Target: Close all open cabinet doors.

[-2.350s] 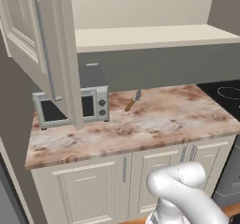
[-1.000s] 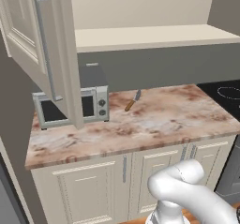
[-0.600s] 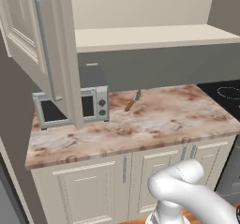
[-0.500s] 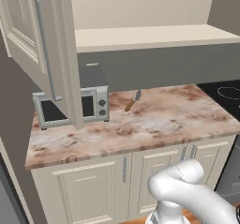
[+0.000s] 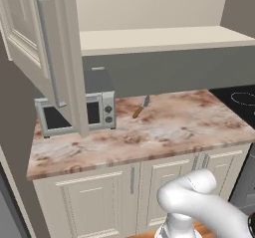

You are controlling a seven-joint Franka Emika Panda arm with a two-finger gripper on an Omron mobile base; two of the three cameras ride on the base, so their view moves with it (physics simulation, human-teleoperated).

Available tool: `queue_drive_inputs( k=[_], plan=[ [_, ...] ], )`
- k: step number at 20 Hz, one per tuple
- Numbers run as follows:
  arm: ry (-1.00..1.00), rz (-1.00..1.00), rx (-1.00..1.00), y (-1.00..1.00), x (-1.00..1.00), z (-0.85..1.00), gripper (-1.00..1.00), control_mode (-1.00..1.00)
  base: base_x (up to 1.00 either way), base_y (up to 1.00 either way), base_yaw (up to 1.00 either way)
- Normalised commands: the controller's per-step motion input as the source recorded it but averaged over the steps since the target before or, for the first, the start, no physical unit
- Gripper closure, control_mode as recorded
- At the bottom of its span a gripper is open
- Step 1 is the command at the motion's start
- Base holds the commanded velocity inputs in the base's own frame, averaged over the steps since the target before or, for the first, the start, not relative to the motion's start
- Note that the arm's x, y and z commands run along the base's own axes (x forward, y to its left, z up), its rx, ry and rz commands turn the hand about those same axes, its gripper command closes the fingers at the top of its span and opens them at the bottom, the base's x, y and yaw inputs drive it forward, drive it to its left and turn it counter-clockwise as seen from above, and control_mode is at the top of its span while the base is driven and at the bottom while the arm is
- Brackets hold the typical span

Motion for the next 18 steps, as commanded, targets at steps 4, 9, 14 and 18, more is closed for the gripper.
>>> queue_drive_inputs(
  k=[4, 9, 14, 18],
  plan=[
    [-0.01, 0.02, -0.23, 0.59, 0.19, 0.34, -1.0, -1.0, 0.0, 0.0, 0.0],
    [0.0, 0.0, -0.2, 0.57, 0.28, 0.2, -1.0, -1.0, 0.0, 0.0, 0.0],
    [0.0, -0.01, -0.17, 0.5, 0.43, 0.08, -1.0, -1.0, 0.0, 0.0, 0.0],
    [0.0, -0.04, -0.14, 0.42, 0.48, 0.01, -1.0, -1.0, 0.0, 0.0, 0.0]
  ],
)
